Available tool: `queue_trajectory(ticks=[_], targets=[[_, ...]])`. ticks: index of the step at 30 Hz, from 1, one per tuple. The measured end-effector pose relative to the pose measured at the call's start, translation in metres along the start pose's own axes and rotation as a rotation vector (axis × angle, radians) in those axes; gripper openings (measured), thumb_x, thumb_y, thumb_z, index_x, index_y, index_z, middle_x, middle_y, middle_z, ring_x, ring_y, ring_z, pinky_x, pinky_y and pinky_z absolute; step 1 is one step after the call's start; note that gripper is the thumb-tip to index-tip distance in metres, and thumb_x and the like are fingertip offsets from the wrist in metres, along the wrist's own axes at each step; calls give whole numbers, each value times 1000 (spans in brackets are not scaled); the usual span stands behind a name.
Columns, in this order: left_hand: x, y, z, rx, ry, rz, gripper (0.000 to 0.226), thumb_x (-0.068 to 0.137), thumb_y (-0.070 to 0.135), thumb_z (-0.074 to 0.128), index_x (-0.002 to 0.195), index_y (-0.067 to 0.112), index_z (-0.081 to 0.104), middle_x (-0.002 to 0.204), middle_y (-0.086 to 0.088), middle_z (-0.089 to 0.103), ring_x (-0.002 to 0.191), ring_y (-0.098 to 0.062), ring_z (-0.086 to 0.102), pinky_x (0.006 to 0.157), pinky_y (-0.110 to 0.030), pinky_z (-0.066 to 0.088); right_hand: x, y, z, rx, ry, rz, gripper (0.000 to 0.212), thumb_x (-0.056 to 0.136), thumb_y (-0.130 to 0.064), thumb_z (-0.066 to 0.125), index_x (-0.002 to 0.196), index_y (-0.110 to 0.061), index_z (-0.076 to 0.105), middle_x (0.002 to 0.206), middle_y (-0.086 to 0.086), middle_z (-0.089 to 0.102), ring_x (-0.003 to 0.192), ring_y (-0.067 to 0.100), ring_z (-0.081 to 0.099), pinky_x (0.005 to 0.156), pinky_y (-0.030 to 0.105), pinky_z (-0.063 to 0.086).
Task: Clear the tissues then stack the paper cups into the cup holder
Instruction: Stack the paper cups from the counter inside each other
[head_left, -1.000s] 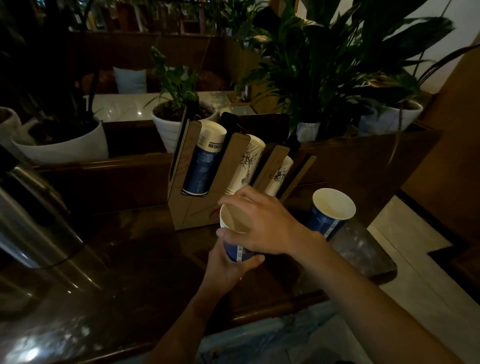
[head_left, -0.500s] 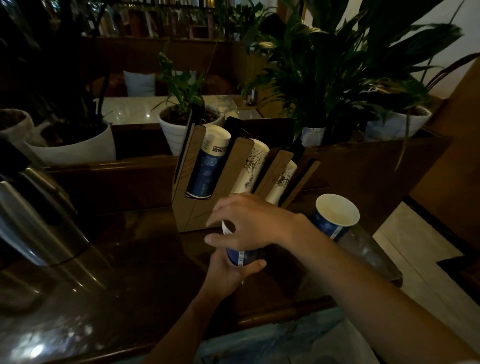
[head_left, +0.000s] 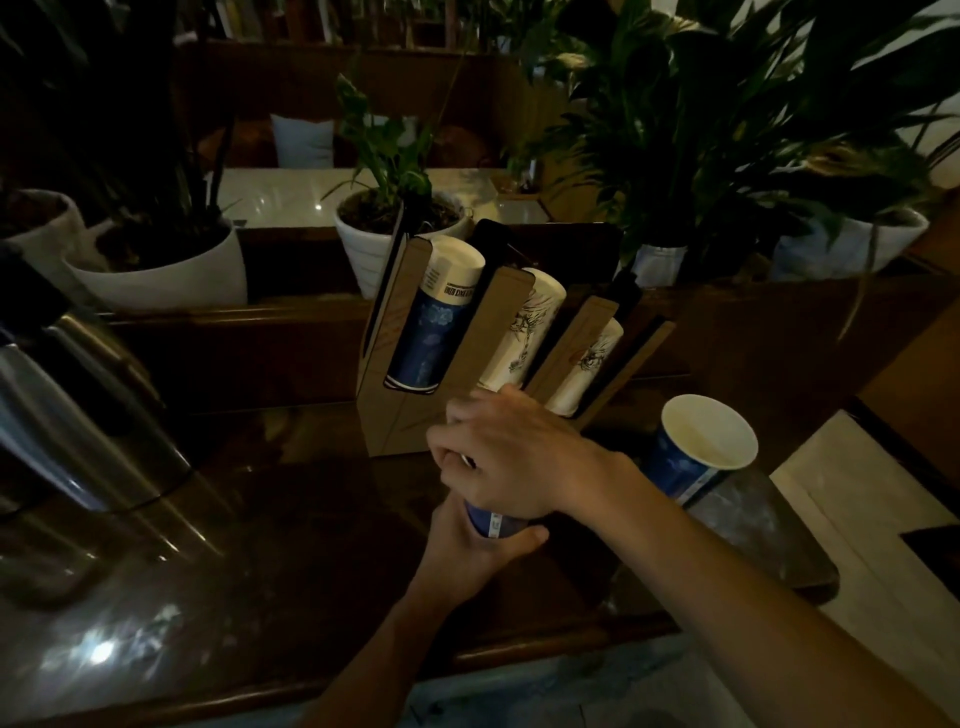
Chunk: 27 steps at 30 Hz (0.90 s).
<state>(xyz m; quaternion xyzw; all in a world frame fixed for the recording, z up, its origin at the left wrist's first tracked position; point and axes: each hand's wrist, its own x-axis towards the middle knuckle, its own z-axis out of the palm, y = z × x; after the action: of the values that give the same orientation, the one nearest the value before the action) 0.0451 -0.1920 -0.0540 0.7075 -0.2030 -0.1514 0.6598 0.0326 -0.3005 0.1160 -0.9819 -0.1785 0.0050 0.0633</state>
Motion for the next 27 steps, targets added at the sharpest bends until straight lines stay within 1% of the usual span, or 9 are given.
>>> queue_trajectory(ticks=[4, 7, 10, 12, 15, 17, 20, 23, 27], targets=[[1, 4, 0, 5, 2, 17, 61, 71, 29, 97, 125, 21, 68, 120, 8, 78, 110, -8, 76, 87, -18, 60, -1, 0, -2, -32, -41, -12, 25, 98, -39, 42, 93, -25, 62, 90, -4, 51, 90, 16, 47, 89, 42, 40], [1, 3, 1, 1, 3, 20, 61, 73, 29, 96, 126, 19, 68, 120, 6, 79, 110, -10, 77, 88, -25, 63, -10, 4, -3, -17, -11, -10, 36, 101, -47, 40, 116, -26, 65, 115, 1, 60, 110, 18, 52, 100, 46, 41], [1, 2, 2, -8, 7, 53, 69, 74, 25, 96, 134, 20, 61, 126, 4, 76, 115, -12, 75, 91, -32, 65, -24, 11, 1, 41, 18, 8, 50, 103, -53, 35, 144, -29, 50, 155, 4, 43, 145, 22, 33, 118, 46, 26], [1, 3, 2, -11, 9, 93, 73, 77, 21, 95, 139, 21, 57, 132, 5, 73, 120, -13, 73, 92, -31, 63, -34, 10, 7, 17, 58, -2, 53, 105, -52, 29, 153, -31, 39, 164, 4, 31, 153, 21, 20, 122, 44, 17], [0, 5, 3, -5, 13, 113, 80, 80, 25, 93, 148, 19, 50, 140, 13, 67, 128, -7, 68, 97, -29, 61, -37, 5, 13, -24, 129, 10, 52, 105, -47, 28, 152, -30, 42, 161, 3, 36, 150, 21, 26, 120, 44, 21], [0, 5, 3, 24, 11, 114, 82, 81, 28, 92, 149, 18, 48, 141, 20, 63, 128, -1, 65, 95, -19, 59, -35, 1, 12, -27, 112, 40, 51, 102, -46, 26, 147, -31, 46, 157, 1, 40, 146, 20, 30, 117, 46, 24], [0, 6, 2, 23, 0, 93, 80, 81, 17, 93, 148, 17, 49, 139, 20, 64, 126, -1, 66, 92, -15, 57, -33, 0, 10, -28, 97, 45, 48, 100, -46, 24, 139, -32, 48, 147, -1, 45, 137, 19, 36, 112, 45, 27], [1, 3, 1, 12, 0, 72, 78, 79, 17, 94, 145, 19, 53, 137, 14, 68, 124, -5, 69, 92, -18, 59, -28, 2, 6, -15, 22, 35, 40, 99, -48, 24, 125, -33, 49, 128, -3, 46, 119, 18, 39, 101, 43, 32], [-2, 2, 2, -12, 33, -8, 75, 72, 27, 99, 135, 27, 58, 129, 16, 73, 116, -2, 72, 91, -15, 59, -7, 6, -8, -8, -72, -20, 26, 100, -46, 36, 95, -27, 53, 96, -5, 49, 91, 13, 42, 88, 40, 39]])
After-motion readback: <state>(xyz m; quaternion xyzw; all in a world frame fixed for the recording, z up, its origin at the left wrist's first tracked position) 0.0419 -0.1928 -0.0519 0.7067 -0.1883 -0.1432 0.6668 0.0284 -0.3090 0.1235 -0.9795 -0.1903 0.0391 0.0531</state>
